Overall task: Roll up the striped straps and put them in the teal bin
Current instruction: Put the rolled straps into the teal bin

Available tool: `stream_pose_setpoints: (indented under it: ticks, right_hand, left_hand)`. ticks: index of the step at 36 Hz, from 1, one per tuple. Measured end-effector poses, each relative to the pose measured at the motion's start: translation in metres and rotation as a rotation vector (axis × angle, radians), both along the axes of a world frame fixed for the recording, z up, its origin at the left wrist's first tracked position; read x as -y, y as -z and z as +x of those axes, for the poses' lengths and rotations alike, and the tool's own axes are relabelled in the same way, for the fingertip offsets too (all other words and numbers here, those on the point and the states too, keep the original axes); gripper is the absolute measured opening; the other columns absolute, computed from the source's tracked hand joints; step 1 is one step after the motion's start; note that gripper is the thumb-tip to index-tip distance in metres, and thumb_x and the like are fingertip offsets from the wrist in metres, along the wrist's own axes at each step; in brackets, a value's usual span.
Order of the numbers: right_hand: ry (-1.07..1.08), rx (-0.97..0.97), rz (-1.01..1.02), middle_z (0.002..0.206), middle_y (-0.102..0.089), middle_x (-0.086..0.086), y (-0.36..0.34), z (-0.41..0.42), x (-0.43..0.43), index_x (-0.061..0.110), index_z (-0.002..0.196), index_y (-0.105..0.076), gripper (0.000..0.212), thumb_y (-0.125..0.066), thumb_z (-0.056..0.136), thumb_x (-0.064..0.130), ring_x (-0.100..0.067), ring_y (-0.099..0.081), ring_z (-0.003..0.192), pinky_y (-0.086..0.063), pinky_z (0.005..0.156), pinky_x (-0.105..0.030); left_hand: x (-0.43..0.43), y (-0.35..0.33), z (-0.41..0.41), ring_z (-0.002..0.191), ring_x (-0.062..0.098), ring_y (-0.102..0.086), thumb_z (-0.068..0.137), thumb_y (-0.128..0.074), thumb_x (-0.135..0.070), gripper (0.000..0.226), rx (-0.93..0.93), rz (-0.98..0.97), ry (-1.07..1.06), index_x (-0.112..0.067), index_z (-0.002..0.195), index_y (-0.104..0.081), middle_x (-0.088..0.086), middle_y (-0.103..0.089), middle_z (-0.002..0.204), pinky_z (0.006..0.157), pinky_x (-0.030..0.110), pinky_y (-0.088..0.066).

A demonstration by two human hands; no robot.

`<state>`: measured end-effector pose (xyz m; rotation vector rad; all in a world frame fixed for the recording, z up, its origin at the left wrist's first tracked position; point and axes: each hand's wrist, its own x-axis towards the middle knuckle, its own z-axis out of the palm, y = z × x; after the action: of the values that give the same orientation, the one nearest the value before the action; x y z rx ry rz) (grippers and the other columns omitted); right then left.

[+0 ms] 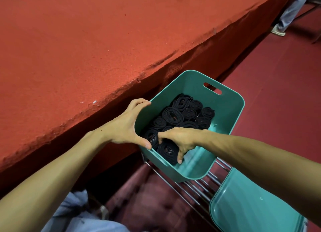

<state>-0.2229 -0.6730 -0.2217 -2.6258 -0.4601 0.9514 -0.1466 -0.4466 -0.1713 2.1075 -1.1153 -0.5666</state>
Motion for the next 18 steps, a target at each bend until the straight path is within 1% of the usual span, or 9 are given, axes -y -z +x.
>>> stream_pose_setpoints:
  ticks: [4,7,8,9,11,12,14,15,18]
  right_hand:
    - [-0.033,0.027,-0.037,0.106,-0.058,0.001,-0.003,0.001,-0.004,0.037,0.104,-0.04,0.088,-0.1,0.042,0.022,-0.028,-0.06,0.091,-0.057,0.071,-0.054]
    - [-0.049,0.057,-0.055,0.102,-0.06,0.0,-0.007,0.003,-0.004,0.034,0.105,-0.043,0.084,-0.099,0.044,0.024,-0.027,-0.061,0.09,-0.055,0.074,-0.048]
    - [-0.041,0.061,-0.056,0.103,-0.06,-0.001,-0.007,0.003,-0.004,0.032,0.107,-0.044,0.083,-0.099,0.045,0.024,-0.027,-0.061,0.09,-0.055,0.075,-0.047]
    - [-0.042,0.07,-0.06,0.105,-0.06,-0.001,-0.008,0.003,-0.003,0.03,0.109,-0.045,0.083,-0.098,0.046,0.023,-0.027,-0.06,0.092,-0.055,0.076,-0.046]
    - [-0.042,0.087,-0.063,0.108,-0.057,0.001,-0.009,0.001,-0.002,0.027,0.112,-0.045,0.084,-0.098,0.047,0.022,-0.023,-0.056,0.094,-0.053,0.075,-0.042]
    - [-0.04,0.086,-0.063,0.11,-0.056,0.001,-0.009,0.0,-0.002,0.025,0.114,-0.046,0.084,-0.097,0.048,0.02,-0.019,-0.053,0.093,-0.049,0.075,-0.037]
    - [-0.042,0.081,-0.071,0.116,-0.056,0.0,-0.01,0.0,-0.004,0.02,0.12,-0.049,0.083,-0.096,0.052,0.017,-0.014,-0.048,0.092,-0.036,0.072,-0.026]
    - [-0.04,0.088,-0.067,0.118,-0.056,-0.001,-0.011,0.0,-0.005,0.019,0.122,-0.049,0.084,-0.096,0.053,0.017,-0.016,-0.049,0.093,-0.033,0.072,-0.025]
    - [-0.003,0.09,-0.039,0.12,-0.059,-0.001,-0.009,0.002,-0.006,0.019,0.123,-0.05,0.087,-0.097,0.05,0.019,-0.023,-0.055,0.106,-0.035,0.077,-0.027]
  left_hand:
    - [-0.001,0.0,0.0,0.133,-0.01,-0.021,0.035,-0.068,-0.093,0.146,-0.003,-0.007,0.003,-0.021,0.154,-0.021,-0.023,-0.015,0.142,0.102,-0.005,-0.013]
    - [-0.002,0.0,-0.001,0.129,-0.022,-0.019,0.036,-0.069,-0.092,0.146,-0.012,-0.02,0.007,-0.02,0.153,-0.021,-0.02,-0.016,0.143,0.103,-0.005,-0.013]
    - [-0.002,-0.001,-0.001,0.128,-0.023,-0.018,0.036,-0.07,-0.091,0.146,-0.017,-0.019,0.011,-0.02,0.153,-0.021,-0.02,-0.016,0.143,0.103,-0.005,-0.013]
    - [-0.003,-0.001,-0.001,0.129,-0.021,-0.02,0.035,-0.072,-0.089,0.146,-0.02,-0.013,0.014,-0.02,0.154,-0.021,-0.02,-0.015,0.144,0.102,-0.005,-0.013]
    - [-0.003,-0.001,-0.002,0.132,-0.01,-0.021,0.036,-0.078,-0.078,0.143,-0.02,0.003,0.017,-0.02,0.154,-0.02,-0.017,-0.015,0.145,0.101,-0.006,-0.012]
    - [-0.002,-0.001,-0.002,0.133,-0.008,-0.021,0.039,-0.079,-0.072,0.139,-0.018,0.004,0.018,-0.019,0.154,-0.02,-0.015,-0.015,0.145,0.101,-0.006,-0.012]
    - [-0.001,-0.001,-0.002,0.132,-0.007,-0.021,0.042,-0.078,-0.069,0.136,-0.013,0.002,0.018,-0.018,0.154,-0.02,-0.013,-0.016,0.145,0.101,-0.005,-0.012]
    - [-0.001,-0.001,-0.002,0.132,-0.008,-0.021,0.042,-0.078,-0.069,0.136,-0.011,0.003,0.017,-0.018,0.154,-0.02,-0.014,-0.016,0.145,0.101,-0.006,-0.012]
    - [-0.002,-0.001,-0.001,0.131,-0.008,-0.021,0.042,-0.078,-0.07,0.136,-0.002,0.012,0.02,-0.018,0.154,-0.02,-0.016,-0.015,0.144,0.1,-0.007,-0.012]
